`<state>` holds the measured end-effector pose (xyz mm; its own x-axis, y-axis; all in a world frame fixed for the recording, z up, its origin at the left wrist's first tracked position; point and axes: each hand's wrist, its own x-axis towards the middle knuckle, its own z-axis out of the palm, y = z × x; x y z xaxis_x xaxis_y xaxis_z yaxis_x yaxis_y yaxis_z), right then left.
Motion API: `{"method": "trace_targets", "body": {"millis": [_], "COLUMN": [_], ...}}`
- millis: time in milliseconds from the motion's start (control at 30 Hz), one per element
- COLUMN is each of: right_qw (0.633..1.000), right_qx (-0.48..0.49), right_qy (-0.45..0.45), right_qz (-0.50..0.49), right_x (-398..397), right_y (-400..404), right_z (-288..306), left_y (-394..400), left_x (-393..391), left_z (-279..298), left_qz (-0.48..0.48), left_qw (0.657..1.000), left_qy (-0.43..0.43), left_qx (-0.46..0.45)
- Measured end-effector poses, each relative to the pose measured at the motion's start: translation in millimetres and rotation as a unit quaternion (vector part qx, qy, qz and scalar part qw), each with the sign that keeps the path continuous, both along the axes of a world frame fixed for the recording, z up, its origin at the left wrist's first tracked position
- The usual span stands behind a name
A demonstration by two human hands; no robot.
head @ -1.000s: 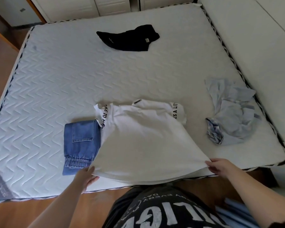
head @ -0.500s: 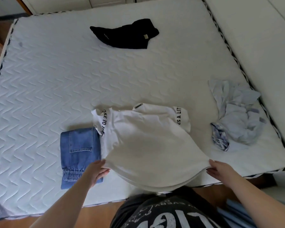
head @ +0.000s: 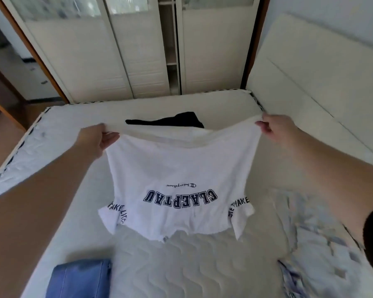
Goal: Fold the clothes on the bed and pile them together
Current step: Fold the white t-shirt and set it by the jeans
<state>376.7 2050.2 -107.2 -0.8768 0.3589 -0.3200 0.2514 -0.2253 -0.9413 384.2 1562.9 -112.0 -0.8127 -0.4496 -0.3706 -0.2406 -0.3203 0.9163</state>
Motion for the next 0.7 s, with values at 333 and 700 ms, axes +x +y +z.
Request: {"method": "trace_targets", "body": {"millis": [333, 700], "right_qw": [0.99, 0.984], "right_qx": [-0.076, -0.097], "right_qy": [0.109, -0.133], "right_qz": [-0.037, -0.066], "right_x": [-68.3, 57.8], "right_y": [63.6, 62.8], "right_z": [111.1, -145.6], "left_y": [-19.2, -16.8], "left_x": [-86.7, 54.7], "left_z": [126.0, -171.6], "left_qz": [0.008, -0.002], "left_qw": [0.995, 0.991], "left_qy": [0.095, -0.136], "left_qx": [-0.042, -0.01]}}
